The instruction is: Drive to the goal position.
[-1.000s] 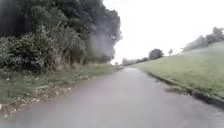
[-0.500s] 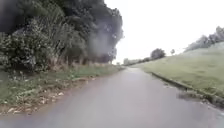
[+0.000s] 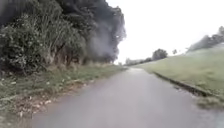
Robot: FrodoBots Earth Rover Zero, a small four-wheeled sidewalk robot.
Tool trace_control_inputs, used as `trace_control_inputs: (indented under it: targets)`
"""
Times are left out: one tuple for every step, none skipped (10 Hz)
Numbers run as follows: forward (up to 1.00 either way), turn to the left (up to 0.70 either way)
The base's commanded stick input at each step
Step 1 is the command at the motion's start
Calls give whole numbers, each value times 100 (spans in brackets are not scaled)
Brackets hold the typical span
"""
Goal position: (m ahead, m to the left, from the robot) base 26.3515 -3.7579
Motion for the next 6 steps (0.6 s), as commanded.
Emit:
trace_control_inputs:
  targets:
    - [100, 3]
    - [100, 3]
    - [100, 3]
    - [100, 2]
    - [100, -32]
    - [100, -36]
